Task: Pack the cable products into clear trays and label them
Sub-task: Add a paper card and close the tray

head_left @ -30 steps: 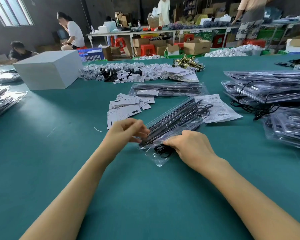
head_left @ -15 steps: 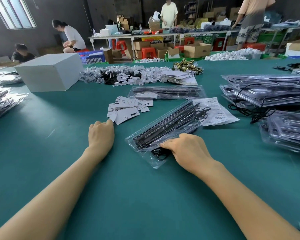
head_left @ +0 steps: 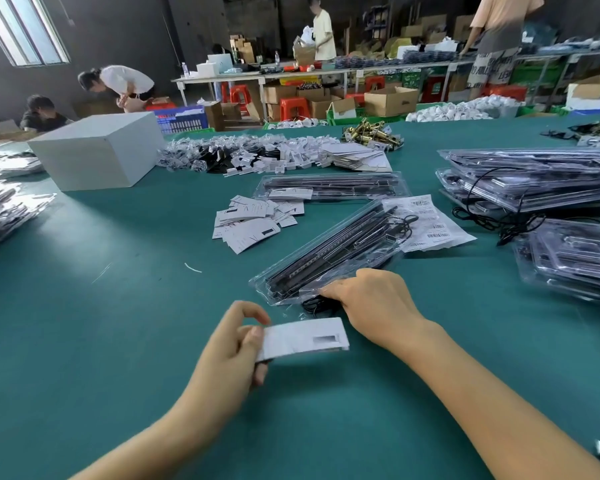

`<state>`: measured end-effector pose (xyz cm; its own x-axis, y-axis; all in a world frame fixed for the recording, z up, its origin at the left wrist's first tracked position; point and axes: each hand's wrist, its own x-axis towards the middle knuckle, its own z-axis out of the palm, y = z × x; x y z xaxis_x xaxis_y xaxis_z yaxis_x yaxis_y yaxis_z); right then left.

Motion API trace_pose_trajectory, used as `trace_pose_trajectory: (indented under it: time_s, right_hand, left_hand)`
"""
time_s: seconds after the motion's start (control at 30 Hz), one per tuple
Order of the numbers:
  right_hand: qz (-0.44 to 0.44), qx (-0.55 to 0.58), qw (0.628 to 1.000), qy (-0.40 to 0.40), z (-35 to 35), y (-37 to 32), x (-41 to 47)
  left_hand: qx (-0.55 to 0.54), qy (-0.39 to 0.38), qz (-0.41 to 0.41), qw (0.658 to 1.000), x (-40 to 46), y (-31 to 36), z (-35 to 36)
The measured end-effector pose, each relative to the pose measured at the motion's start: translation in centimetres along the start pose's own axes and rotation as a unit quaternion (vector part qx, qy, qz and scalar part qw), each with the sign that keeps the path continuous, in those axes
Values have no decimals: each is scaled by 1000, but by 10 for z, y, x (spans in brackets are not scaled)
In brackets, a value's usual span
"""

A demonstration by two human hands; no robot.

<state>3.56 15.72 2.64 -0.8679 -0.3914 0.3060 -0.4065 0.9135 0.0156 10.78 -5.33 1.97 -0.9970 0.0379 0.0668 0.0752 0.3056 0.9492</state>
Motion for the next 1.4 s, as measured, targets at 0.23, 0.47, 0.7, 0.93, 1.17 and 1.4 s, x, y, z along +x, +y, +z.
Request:
trace_pose_trajectory:
  time_s: [0.23,0.47,0.7,0.93,1.17,1.4]
  right_hand:
    - [-22,10,1000,-4,-3,5,-1]
    - [-24,34,998,-49,9,17,2]
    - [-34,60,994,-90,8,21,-1]
    - [-37,73,991,-109,2,22,-3]
    - [-20,129,982,-135,0,27,-2]
    - [18,183,972,-144,6,32,-1]
  left_hand:
    - [74,19,57,995,5,3,21]
    - [253,15,252,934,12,-4,13]
    - [426,-86,358,826,20,-10,19]
    - [401,-107,360,836,34,-15,22]
    - [221,-99,370,897,38,-8,26]
    - [191,-39,324,926,36,-6,33]
